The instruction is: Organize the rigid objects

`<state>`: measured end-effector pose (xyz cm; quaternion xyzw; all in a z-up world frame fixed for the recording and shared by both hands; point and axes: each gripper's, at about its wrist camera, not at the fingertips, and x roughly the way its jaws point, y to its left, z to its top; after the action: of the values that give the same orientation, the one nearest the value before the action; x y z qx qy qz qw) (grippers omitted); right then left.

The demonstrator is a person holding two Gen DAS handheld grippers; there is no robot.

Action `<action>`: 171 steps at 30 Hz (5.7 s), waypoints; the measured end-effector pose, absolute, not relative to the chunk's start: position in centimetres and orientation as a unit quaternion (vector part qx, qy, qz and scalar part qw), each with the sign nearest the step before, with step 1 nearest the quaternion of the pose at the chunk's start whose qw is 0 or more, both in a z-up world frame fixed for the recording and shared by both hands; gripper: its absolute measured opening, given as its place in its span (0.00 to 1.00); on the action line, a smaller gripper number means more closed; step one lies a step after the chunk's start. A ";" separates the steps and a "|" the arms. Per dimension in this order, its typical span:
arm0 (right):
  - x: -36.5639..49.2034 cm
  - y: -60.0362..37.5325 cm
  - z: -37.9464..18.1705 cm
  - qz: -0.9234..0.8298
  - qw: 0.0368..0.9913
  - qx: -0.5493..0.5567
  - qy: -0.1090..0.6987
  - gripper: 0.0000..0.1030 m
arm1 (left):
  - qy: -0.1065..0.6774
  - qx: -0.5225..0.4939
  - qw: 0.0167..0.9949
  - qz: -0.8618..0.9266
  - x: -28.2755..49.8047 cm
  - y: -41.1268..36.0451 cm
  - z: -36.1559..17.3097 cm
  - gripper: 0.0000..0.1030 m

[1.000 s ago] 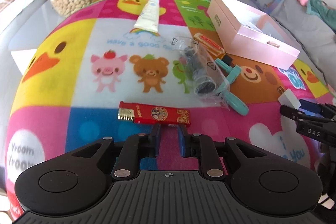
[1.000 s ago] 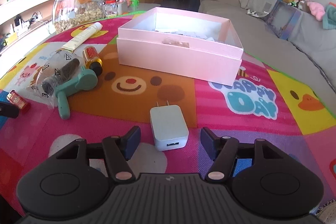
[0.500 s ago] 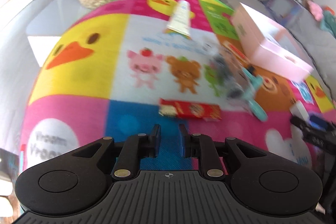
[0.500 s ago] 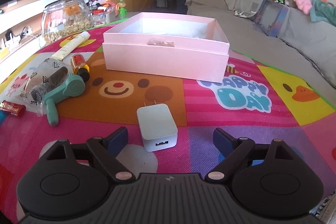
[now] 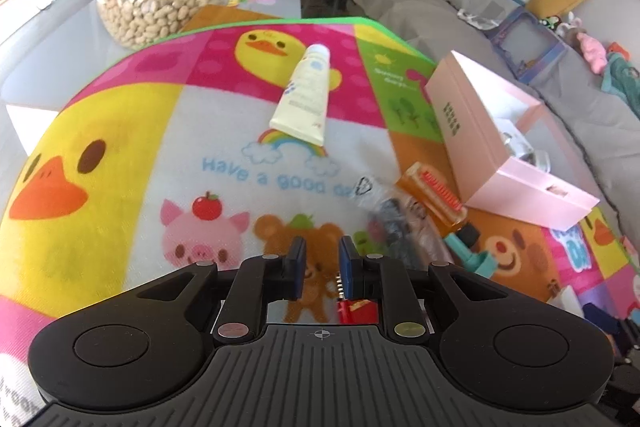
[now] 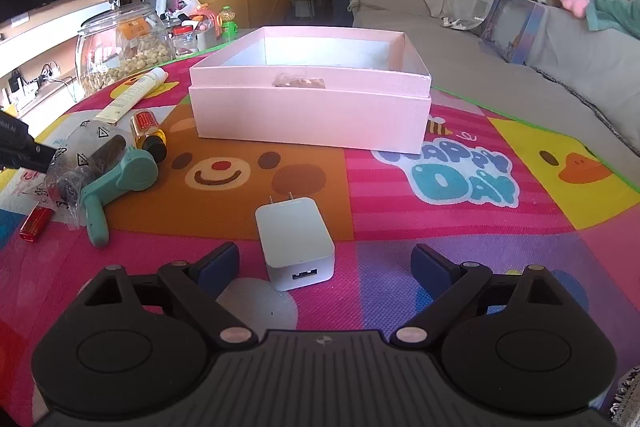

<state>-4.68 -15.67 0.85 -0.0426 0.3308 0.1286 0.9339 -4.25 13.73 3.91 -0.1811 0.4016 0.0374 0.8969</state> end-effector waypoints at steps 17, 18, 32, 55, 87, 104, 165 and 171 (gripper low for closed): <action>-3.8 -15.7 1.0 0.155 0.919 -0.036 0.360 1.00 | 0.401 -0.038 0.915 0.026 -6.6 7.0 2.3 0.30; -3.7 -15.4 1.0 0.154 0.918 -0.046 0.363 1.00 | 0.396 -0.036 0.917 0.021 -6.8 7.1 2.3 0.30; -4.8 -15.5 5.5 0.227 0.908 -0.054 0.348 0.31 | 0.359 0.009 0.929 -0.087 -12.5 6.6 4.3 0.26; 3.8 -17.6 16.3 0.151 0.970 -0.051 0.181 0.69 | 0.285 -0.090 0.943 -0.147 7.7 3.7 12.4 0.26; 6.2 -10.7 16.7 0.177 0.961 -0.063 0.203 0.54 | 0.362 -0.165 0.917 -0.016 -6.8 12.4 5.6 0.26; 1.6 -5.4 6.2 0.293 0.890 -0.089 0.337 0.59 | 0.382 -0.090 0.919 -0.018 -3.3 8.5 4.0 0.34; -4.9 -4.5 3.8 0.246 0.915 -0.079 0.311 0.85 | 0.371 -0.099 0.923 0.003 -5.4 11.2 2.2 0.34; -3.9 -0.3 3.9 0.236 0.925 -0.117 0.273 0.85 | 0.390 -0.191 0.901 -0.029 -5.0 14.9 2.1 0.25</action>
<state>-3.94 -0.34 3.94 -0.1170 0.2733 0.2363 0.9251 -5.00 14.94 2.09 -0.1906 0.3896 -0.0286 0.9006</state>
